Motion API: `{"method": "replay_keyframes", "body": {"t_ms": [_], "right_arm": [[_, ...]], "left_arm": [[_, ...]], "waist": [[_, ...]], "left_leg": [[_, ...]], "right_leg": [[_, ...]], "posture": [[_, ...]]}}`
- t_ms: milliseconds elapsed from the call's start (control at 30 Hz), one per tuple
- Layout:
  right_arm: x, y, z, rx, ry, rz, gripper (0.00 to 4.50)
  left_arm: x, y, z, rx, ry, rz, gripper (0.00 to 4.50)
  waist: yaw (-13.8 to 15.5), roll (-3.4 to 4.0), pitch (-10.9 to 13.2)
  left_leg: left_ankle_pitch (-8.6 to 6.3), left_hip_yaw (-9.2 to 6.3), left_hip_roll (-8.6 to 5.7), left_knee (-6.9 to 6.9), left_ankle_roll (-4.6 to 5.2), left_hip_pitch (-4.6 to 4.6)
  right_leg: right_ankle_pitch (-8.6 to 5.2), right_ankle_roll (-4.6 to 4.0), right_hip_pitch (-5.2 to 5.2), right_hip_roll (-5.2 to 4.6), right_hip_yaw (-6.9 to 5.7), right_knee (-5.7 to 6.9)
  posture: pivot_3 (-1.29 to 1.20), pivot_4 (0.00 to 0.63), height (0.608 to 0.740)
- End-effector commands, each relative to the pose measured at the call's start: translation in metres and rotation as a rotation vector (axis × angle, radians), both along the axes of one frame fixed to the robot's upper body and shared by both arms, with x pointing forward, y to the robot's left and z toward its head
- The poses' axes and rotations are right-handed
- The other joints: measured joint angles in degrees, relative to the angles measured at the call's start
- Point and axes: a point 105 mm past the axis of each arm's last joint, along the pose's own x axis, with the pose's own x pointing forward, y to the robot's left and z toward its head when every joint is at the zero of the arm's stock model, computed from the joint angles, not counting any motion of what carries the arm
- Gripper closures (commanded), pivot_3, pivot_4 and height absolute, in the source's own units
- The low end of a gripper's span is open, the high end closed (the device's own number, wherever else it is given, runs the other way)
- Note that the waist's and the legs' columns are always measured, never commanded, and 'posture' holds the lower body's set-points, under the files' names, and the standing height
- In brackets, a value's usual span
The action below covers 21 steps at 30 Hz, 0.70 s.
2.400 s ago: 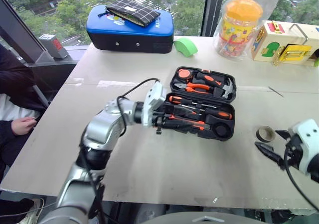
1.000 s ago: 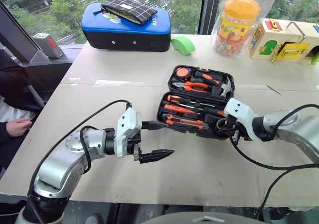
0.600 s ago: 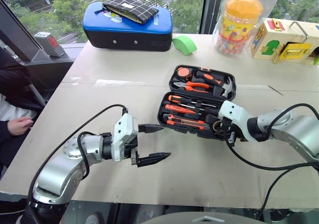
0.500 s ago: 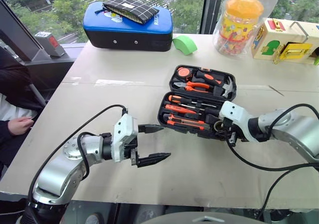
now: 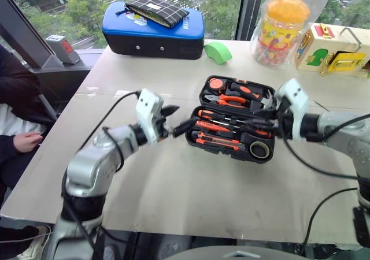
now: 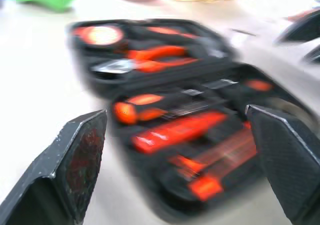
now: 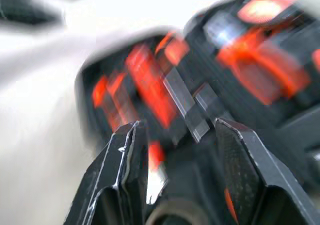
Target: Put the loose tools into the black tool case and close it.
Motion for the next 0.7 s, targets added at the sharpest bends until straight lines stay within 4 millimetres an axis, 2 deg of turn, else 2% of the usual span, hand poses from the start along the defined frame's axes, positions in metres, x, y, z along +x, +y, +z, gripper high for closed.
{"method": "replay_keyframes", "body": {"t_ms": [33, 100, 167, 233, 300, 400, 500, 567, 633, 667, 700], "right_arm": [[0.031, -0.035, 0.001, -0.059, 0.021, -0.305, 2.42], [0.044, -0.040, -0.001, -0.052, 0.044, -0.388, 2.42], [0.063, -0.048, -0.004, -0.051, 0.046, -0.475, 2.42], [0.080, -0.062, -0.014, -0.054, 0.085, -0.577, 2.42], [0.089, -0.068, -0.023, -0.065, 0.123, -0.631, 2.42], [0.102, -0.080, -0.040, -0.072, 0.187, -0.734, 2.42], [0.107, -0.085, -0.050, -0.084, 0.215, -0.782, 2.42], [0.105, -0.082, -0.053, -0.060, 0.247, -0.772, 2.40], [0.099, -0.075, -0.058, -0.045, 0.279, -0.731, 2.96], [0.098, -0.073, -0.060, -0.044, 0.286, -0.718, 3.57], [0.096, -0.070, -0.062, -0.018, 0.305, -0.708, 3.57]], "left_arm": [[0.030, -0.005, 0.004, -0.016, 0.092, 0.094, 0.00], [0.048, -0.009, 0.002, 0.001, 0.121, 0.134, 0.00], [0.077, -0.019, 0.008, -0.036, 0.140, 0.179, 0.00], [0.102, -0.035, 0.013, -0.033, 0.130, 0.201, 0.00], [0.117, -0.040, 0.013, -0.005, 0.125, 0.225, 0.00], [0.133, -0.044, 0.002, 0.054, 0.139, 0.259, 0.00], [0.135, -0.051, -0.013, 0.107, 0.173, 0.251, 0.00], [0.132, -0.053, -0.024, 0.165, 0.200, 0.228, 0.52], [0.130, -0.055, -0.031, 0.209, 0.211, 0.206, 1.34], [0.130, -0.055, -0.033, 0.216, 0.213, 0.201, 2.05], [0.130, -0.055, -0.031, 0.182, 0.225, 0.202, 2.05]], "waist": [[0.03, 0.00, 0.00], [-0.10, -0.01, -0.01], [-0.12, -0.02, -0.02], [0.01, -0.03, -0.01], [-0.10, -0.04, -0.02], [-1.04, -0.07, -0.04], [-1.84, -0.06, -0.06], [-1.81, -0.06, -0.06], [-1.63, -0.09, -0.09], [-1.63, -0.09, -0.09], [-1.54, -0.08, -0.12]], "left_leg": [[0.02, -0.01, -0.03, 0.00, -0.03, -0.02], [0.21, 0.03, -0.04, 0.01, -0.35, -0.04], [0.28, 0.05, -0.03, -0.04, -0.46, -0.11], [0.32, 0.08, -0.06, -0.04, -0.52, -0.19], [0.38, 0.12, -0.28, -0.03, -0.57, -0.37], [0.37, 0.33, -0.31, -0.18, -0.56, -0.33], [0.37, 0.52, -0.25, -0.42, -0.56, -0.19], [0.37, 0.48, -0.12, -0.41, -0.56, -0.20], [0.37, 0.44, -0.11, -0.34, -0.56, -0.28], [0.36, 0.43, -0.14, -0.31, -0.55, -0.25], [0.36, 0.43, -0.15, -0.31, -0.55, -0.24]], "right_leg": [[0.00, 0.01, -0.03, 0.00, -0.01, -0.01], [0.00, 0.01, -0.11, 0.00, 0.02, 0.02], [0.00, 0.00, -0.27, 0.02, 0.03, 0.12], [0.00, 0.00, -0.39, 0.05, -0.02, 0.19], [0.01, 0.00, -0.59, -0.02, -0.02, 0.25], [0.01, 0.00, -0.76, -0.12, 0.02, 0.38], [0.01, 0.00, -0.83, -0.22, 0.03, 0.74], [0.01, 0.00, -0.84, -0.23, -0.04, 0.77], [0.01, 0.01, -0.84, -0.23, -0.06, 0.79], [0.01, 0.01, -0.82, -0.25, -0.05, 0.79], [0.01, 0.01, -0.82, -0.25, -0.05, 0.79]], "posture": [[0.00, 0.150, 0.740], [0.00, 0.150, 0.740], [0.00, 0.150, 0.740], [0.00, 0.150, 0.740], [0.00, 0.150, 0.740], [0.00, 0.150, 0.740], [0.00, 0.150, 0.740], [0.00, 0.150, 0.740], [0.00, 0.150, 0.740], [0.00, 0.150, 0.740], [0.00, 0.150, 0.740]]}}
